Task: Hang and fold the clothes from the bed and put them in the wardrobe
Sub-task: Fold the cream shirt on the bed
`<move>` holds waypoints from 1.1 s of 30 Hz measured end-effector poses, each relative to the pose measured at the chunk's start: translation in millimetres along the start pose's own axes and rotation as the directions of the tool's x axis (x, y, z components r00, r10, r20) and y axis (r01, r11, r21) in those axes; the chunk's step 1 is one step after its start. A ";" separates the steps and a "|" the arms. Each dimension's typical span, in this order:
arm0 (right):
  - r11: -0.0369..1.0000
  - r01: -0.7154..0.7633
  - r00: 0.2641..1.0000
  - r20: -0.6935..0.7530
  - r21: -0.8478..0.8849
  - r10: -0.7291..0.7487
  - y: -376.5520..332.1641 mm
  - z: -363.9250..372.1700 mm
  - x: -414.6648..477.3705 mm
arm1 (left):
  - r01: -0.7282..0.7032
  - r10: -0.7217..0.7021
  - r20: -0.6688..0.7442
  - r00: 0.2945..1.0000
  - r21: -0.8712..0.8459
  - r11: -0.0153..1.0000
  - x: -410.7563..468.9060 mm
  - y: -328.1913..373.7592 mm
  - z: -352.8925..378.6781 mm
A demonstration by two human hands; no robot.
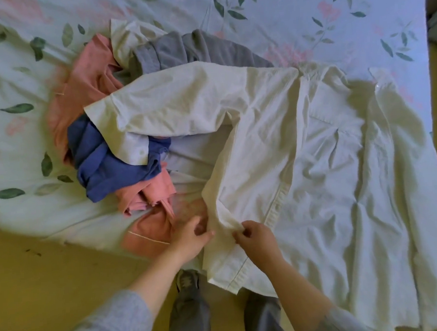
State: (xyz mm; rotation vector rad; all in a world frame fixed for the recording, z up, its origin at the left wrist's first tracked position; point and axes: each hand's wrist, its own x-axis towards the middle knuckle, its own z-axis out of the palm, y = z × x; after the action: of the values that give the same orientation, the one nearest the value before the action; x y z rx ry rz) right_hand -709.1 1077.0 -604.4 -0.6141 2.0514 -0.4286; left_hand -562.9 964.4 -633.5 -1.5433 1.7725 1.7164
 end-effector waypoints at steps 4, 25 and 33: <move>0.944 -0.192 0.976 -0.044 0.267 0.211 25.5 -11.7 -2.4 | 0.013 -0.012 0.028 1.000 -0.038 0.999 -2.7 -9.6 15.4; 0.753 -0.448 0.534 -0.531 0.483 0.658 100.9 -91.1 -8.0 | -0.053 0.101 -0.411 0.906 0.128 0.990 -21.2 -21.8 26.7; 0.970 -0.132 0.898 -0.438 -0.202 0.032 83.7 -49.2 -23.7 | -0.244 0.272 0.004 0.962 0.452 0.858 -31.6 -2.9 53.6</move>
State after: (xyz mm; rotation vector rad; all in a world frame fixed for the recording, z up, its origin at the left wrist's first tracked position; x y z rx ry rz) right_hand -761.9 1161.9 -606.4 -0.6024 2.5696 -0.2989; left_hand -573.1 1025.5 -626.6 -1.2091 2.2928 1.2290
